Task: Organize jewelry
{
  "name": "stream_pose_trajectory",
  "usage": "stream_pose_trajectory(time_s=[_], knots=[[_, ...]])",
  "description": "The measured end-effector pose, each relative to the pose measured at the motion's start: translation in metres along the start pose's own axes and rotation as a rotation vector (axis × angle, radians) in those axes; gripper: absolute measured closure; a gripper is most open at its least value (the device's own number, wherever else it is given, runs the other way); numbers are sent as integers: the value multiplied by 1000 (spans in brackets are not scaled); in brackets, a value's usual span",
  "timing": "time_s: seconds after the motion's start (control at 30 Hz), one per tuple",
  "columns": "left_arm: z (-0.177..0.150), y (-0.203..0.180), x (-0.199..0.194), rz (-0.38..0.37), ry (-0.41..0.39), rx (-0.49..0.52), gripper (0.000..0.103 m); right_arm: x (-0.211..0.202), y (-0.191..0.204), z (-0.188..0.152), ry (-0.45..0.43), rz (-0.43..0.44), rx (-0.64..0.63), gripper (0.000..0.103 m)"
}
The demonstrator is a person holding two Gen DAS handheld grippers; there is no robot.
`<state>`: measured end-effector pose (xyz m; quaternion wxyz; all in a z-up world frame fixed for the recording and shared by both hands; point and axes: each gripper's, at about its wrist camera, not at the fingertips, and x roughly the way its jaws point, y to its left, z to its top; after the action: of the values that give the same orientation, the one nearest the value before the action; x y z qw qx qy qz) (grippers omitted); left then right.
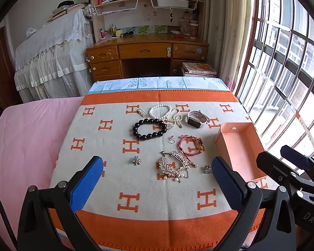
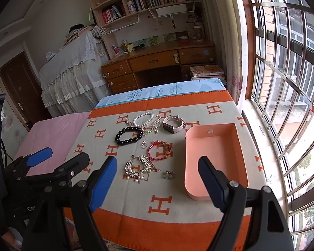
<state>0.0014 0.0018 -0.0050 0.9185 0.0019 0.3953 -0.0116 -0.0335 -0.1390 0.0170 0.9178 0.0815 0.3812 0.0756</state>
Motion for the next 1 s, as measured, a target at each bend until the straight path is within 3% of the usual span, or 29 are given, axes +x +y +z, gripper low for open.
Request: stream_pose_trajectory(time_s=[1.0], knots=[[2,9,0,5,8,-4,1,12,8,-8,25,26,9,23]])
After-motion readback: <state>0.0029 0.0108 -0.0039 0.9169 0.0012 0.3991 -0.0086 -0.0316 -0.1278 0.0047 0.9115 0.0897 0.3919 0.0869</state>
